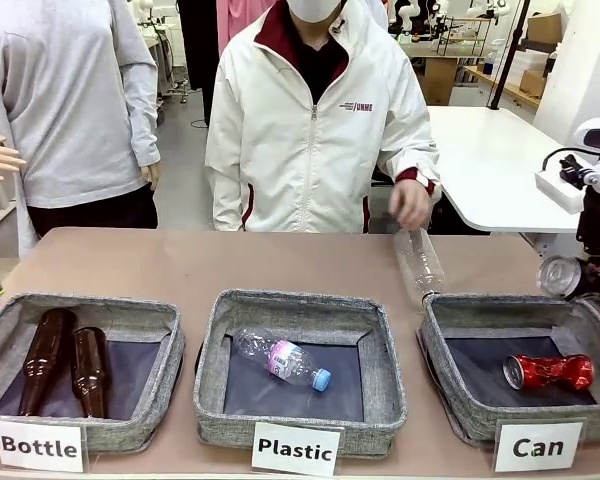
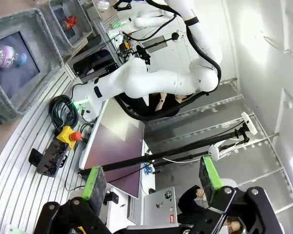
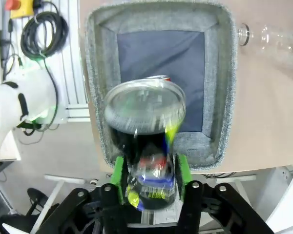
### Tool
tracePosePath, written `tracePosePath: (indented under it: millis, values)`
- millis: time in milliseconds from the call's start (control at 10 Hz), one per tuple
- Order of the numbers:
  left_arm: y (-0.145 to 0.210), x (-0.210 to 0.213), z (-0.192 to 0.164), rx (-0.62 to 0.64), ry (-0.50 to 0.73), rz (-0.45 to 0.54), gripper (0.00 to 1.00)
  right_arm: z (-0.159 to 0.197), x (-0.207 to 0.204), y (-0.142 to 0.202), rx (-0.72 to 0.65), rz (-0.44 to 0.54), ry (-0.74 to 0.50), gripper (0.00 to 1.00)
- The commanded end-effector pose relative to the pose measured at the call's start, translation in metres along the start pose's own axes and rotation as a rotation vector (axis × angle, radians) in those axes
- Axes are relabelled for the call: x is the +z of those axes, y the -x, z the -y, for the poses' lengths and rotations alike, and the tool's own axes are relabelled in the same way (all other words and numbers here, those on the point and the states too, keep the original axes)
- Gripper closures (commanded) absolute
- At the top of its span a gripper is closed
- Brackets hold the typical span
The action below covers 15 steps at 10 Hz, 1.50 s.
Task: Sort the can waste into the basket.
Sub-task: Pick up the can waste from the table and place it in the right Fabric basket.
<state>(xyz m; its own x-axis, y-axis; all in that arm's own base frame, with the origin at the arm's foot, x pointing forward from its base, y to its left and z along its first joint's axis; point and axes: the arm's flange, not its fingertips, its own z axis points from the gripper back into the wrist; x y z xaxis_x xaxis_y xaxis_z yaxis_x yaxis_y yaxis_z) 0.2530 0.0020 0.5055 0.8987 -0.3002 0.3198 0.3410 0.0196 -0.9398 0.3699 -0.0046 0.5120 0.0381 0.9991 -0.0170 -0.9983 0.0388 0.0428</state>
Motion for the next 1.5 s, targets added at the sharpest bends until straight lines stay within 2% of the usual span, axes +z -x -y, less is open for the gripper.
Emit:
tracePosePath:
  millis: [0, 300, 500, 700, 900, 1000, 1100, 1400]
  values:
    - [0.002, 0.001, 0.002, -0.006, 0.021, 0.007, 0.00, 0.007, 0.001, 0.002, -0.019, -0.034, 0.007, 0.00]
    - [0.002, 0.001, 0.002, -0.006, 0.021, 0.007, 0.00, 0.007, -0.002, 0.004, -0.034, -0.012, 0.016, 0.00]
    - [0.002, 0.001, 0.002, -0.006, 0.021, 0.007, 0.00, 0.009, 0.001, 0.006, -0.098, 0.104, 0.045, 0.00]
    - [0.002, 0.001, 0.002, -0.006, 0.021, 0.007, 0.00, 0.013, 0.010, 0.003, -0.275, 0.407, 0.128, 0.00]
    - [0.002, 0.001, 0.002, -0.006, 0.021, 0.007, 0.00, 0.015, 0.029, 0.004, -0.501, 0.895, 0.100, 0.00]
    - [0.002, 0.001, 0.002, -0.006, 0.021, 0.007, 0.00, 0.017, 0.038, 0.012, -0.568, 1.147, -0.015, 0.00]
    - [0.002, 0.001, 0.002, -0.006, 0.021, 0.007, 0.00, 0.022, 0.041, 0.029, -0.673, 1.346, -0.117, 0.00]
    - [0.002, 0.001, 0.002, -0.006, 0.021, 0.007, 0.00, 0.027, 0.033, 0.091, -0.733, 1.709, -0.321, 0.00]
